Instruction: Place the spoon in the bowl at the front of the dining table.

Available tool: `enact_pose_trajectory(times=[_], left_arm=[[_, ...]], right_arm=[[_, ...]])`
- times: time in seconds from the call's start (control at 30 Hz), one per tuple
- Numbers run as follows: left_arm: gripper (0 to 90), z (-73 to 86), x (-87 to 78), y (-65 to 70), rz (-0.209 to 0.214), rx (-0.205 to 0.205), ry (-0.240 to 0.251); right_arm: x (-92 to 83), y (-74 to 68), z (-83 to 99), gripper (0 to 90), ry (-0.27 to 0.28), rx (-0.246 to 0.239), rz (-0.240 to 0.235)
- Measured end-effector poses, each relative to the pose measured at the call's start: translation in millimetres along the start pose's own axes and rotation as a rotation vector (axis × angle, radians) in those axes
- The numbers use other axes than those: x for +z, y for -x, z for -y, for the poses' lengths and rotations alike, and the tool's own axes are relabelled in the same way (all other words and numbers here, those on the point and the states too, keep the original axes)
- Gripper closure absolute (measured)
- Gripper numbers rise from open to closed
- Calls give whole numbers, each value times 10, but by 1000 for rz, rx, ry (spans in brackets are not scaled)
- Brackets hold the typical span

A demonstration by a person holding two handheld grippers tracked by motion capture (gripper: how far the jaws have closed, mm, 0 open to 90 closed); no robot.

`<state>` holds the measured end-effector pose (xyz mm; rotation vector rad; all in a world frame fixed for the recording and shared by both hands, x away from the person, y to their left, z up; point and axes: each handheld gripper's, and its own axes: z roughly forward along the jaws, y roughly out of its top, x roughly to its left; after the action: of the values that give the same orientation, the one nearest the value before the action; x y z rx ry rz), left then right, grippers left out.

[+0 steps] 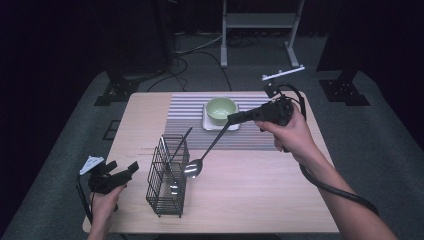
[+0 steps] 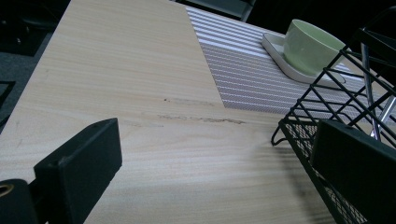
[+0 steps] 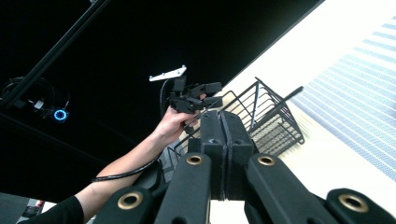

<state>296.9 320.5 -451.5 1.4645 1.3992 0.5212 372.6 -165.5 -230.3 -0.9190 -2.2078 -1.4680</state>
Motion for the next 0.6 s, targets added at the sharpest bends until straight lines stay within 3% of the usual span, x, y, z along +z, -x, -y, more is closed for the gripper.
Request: enact_pose_trajectory(times=[0.6], left_arm=[[10,4,6,1,1,2,-3]], right_arm=[[-327,194,211,891,27,52,49]])
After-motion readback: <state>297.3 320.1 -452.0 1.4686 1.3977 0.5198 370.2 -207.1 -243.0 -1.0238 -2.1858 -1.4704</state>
